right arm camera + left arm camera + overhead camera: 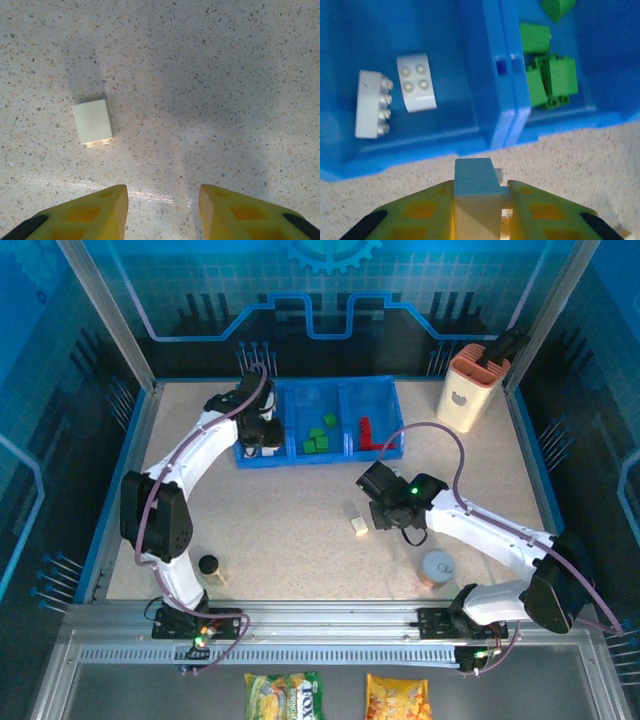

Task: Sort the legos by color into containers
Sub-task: Place the lego in the container.

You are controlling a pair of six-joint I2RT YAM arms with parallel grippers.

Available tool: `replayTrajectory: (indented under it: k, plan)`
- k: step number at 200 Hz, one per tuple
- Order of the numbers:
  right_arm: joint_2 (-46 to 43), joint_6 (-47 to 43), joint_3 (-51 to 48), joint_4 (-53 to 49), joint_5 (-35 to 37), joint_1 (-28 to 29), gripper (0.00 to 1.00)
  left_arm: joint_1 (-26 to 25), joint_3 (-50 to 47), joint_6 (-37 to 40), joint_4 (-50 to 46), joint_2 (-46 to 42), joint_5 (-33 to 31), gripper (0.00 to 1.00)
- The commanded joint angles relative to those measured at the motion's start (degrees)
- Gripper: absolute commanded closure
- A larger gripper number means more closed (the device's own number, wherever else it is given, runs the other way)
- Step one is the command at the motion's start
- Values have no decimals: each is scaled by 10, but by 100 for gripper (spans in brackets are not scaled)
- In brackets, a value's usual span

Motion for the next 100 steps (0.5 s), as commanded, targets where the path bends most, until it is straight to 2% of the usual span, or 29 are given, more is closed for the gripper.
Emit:
replayTrajectory:
  k: [1, 100]
  plan:
    - [8, -8, 8, -2, 1, -7, 57, 22, 27, -18, -12, 35, 29, 72]
    - [15, -4, 5, -3, 0, -9, 57, 60, 109, -35, 16, 182, 104, 72]
